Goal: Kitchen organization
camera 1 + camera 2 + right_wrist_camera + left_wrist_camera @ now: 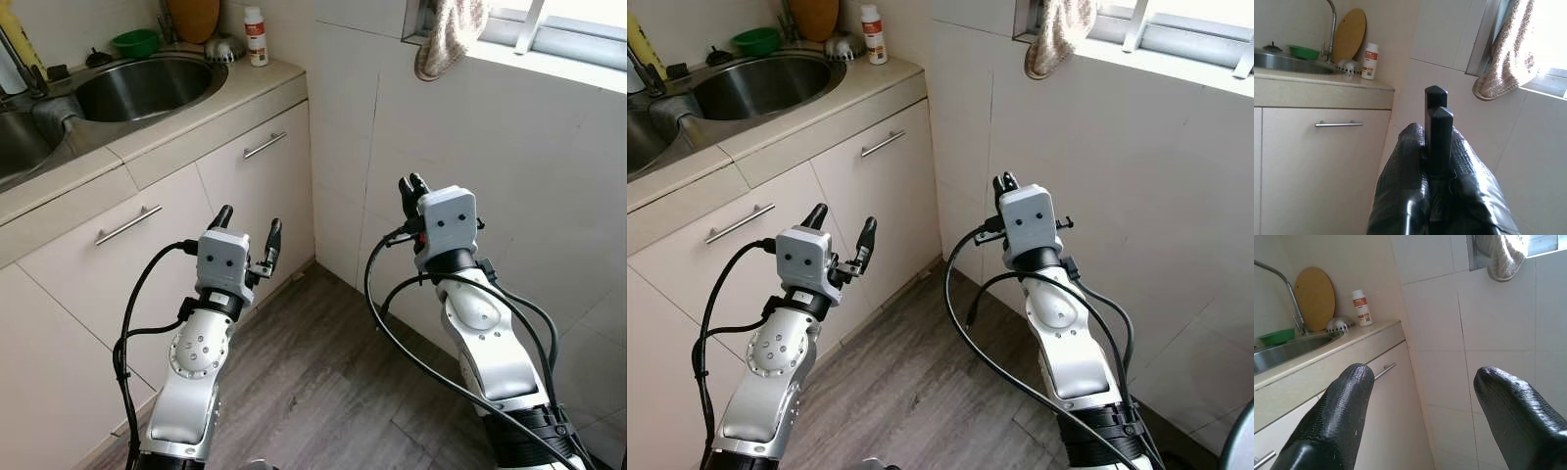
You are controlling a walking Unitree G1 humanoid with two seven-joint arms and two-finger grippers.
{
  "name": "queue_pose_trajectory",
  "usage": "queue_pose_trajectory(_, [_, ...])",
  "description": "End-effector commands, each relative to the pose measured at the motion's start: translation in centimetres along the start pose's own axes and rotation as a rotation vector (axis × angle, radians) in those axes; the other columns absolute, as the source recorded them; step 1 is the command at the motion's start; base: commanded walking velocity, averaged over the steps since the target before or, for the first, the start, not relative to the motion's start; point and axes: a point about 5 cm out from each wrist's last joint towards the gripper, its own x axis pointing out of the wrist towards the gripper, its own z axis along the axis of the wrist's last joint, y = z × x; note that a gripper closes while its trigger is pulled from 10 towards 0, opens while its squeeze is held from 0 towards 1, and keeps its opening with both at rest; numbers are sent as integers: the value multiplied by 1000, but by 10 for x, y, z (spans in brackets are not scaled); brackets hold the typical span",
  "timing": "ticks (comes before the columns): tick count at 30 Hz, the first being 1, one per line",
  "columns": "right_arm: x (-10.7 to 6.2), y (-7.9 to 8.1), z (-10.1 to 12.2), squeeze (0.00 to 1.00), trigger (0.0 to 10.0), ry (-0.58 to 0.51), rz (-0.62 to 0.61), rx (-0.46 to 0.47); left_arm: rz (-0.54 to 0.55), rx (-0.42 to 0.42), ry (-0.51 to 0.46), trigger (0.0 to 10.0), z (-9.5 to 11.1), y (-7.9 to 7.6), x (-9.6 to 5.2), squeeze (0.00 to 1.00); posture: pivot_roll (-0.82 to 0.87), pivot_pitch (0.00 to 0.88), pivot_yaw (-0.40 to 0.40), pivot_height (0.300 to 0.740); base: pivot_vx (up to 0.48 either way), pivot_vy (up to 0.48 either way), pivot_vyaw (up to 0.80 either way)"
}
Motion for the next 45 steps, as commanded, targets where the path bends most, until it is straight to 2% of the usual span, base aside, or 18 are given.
queue_pose_trajectory(1, [0, -3, 1, 0, 10000, -9, -12, -21, -3, 6, -6, 10000, 4, 2, 0, 0, -126, 0, 46, 740, 0, 0, 0])
queue_pose_trajectory(16, [1, -8, -3, 0, 10000, 21, -19, -54, -14, 1, -1, 10000, 4, 1, 0, 0, -130, 0, 44, 740, 0, 0, 0])
queue_pose_trajectory(25, [6, -10, 6, 0, 10000, -22, -31, -85, -15, -1, -5, 10000, 4, 1, 1, 0, -129, 0, 45, 740, 0, 0, 0])
queue_pose_trajectory(27, [8, -13, 11, 0, 10000, -51, -46, -104, -16, -3, -6, 10000, 4, 0, 2, 0, -129, 0, 45, 740, 0, 0, 0])
queue_pose_trajectory(30, [10, -16, 29, 0, 10000, -159, -50, -232, -17, -4, -10, 10000, 5, 0, 2, 0, -129, 0, 45, 740, 0, 0, 0])
queue_pose_trajectory(34, [12, -16, 45, 0, 10000, -238, -48, -281, 4, 17, -69, 10000, 15, 4, 5, 0, -133, 0, 44, 740, 0, 0, 0])
queue_pose_trajectory(36, [13, -14, 50, 0, 10000, -275, -32, -337, 18, 19, -98, 10000, 21, 6, 8, 0, -134, 0, 45, 740, 0, 0, 0])
queue_pose_trajectory(39, [13, -10, 52, 0, 10000, -292, -15, -346, 38, 20, -136, 10000, 30, 10, 12, 0, -134, 0, 45, 740, 249, 0, 0])
queue_pose_trajectory(45, [11, -5, 51, 0, 10000, -297, 0, -387, 32, 21, -137, 10000, 29, 8, 11, 0, -134, 0, 45, 740, 271, 0, 800])
